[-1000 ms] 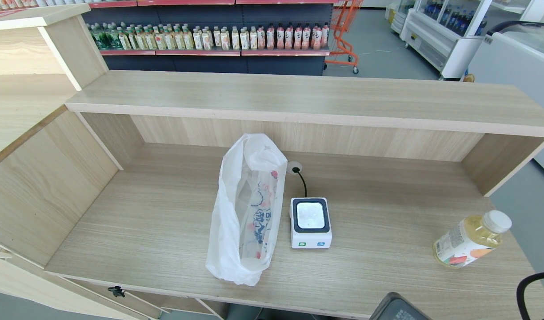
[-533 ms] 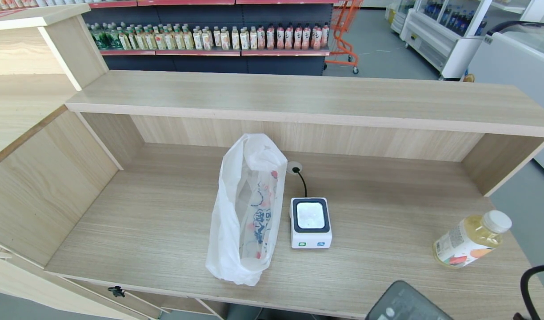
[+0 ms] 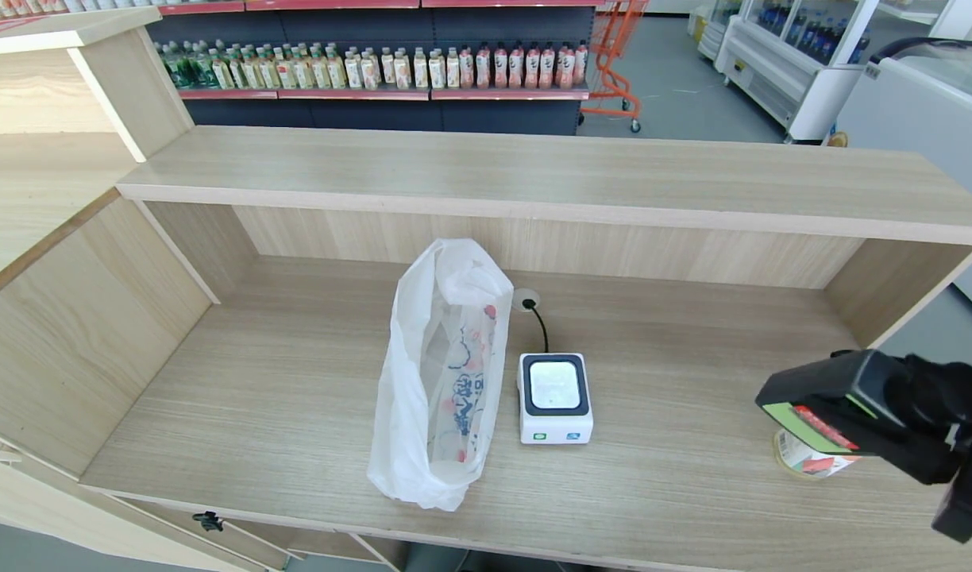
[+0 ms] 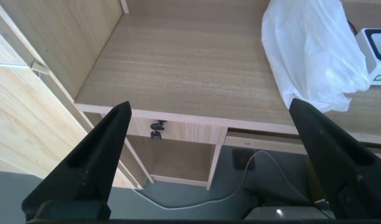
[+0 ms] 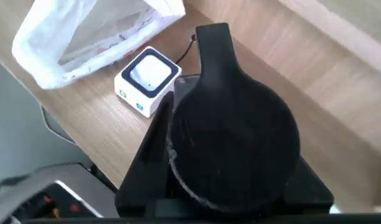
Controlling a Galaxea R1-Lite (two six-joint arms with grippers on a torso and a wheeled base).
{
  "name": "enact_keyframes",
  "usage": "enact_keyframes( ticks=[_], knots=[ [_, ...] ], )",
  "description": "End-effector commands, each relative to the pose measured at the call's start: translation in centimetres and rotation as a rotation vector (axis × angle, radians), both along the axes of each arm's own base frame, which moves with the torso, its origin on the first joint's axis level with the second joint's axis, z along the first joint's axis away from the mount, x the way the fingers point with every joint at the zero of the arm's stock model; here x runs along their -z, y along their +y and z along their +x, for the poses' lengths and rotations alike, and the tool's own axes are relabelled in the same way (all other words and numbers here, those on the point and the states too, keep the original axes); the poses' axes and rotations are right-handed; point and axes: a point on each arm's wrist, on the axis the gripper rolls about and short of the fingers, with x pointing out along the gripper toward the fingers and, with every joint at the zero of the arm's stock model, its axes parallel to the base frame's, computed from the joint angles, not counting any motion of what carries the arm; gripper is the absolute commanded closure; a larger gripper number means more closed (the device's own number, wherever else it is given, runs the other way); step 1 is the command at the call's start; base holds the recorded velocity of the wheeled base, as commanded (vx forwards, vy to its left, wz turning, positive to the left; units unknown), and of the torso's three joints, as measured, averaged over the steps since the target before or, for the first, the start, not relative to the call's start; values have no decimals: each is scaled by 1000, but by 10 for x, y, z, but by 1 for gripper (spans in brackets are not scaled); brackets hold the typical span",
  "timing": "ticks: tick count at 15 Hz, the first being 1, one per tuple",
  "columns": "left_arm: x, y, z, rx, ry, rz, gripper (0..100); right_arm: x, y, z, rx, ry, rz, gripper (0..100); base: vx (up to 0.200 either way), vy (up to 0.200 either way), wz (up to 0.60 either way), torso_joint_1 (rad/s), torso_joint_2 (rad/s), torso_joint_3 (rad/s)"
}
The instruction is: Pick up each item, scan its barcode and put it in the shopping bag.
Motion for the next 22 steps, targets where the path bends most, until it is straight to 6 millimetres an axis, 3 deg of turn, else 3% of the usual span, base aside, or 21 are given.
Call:
enact_keyframes(
  ticks=[1, 3, 5, 10, 15, 22],
  knots=[
    [0, 0, 0, 0, 1, 0, 0, 3, 6, 42, 252, 245, 289, 100, 0, 0, 0, 0, 0, 0],
    [0, 0, 0, 0, 1, 0, 0, 5, 16, 68, 271, 388, 470, 100, 0, 0, 0, 0, 0, 0],
    [0, 0, 0, 0, 1, 0, 0, 6, 49, 96, 218, 601, 698, 100, 0, 0, 0, 0, 0, 0],
    [0, 0, 0, 0, 1, 0, 0, 54, 82, 141, 317, 856, 767, 100, 0, 0, 0, 0, 0, 0],
    [0, 0, 0, 0, 1, 0, 0, 85, 99, 170, 312, 856, 697, 100, 0, 0, 0, 0, 0, 0],
    [0, 0, 0, 0, 1, 0, 0, 87, 132, 198, 236, 824, 678, 100, 0, 0, 0, 0, 0, 0]
  ],
)
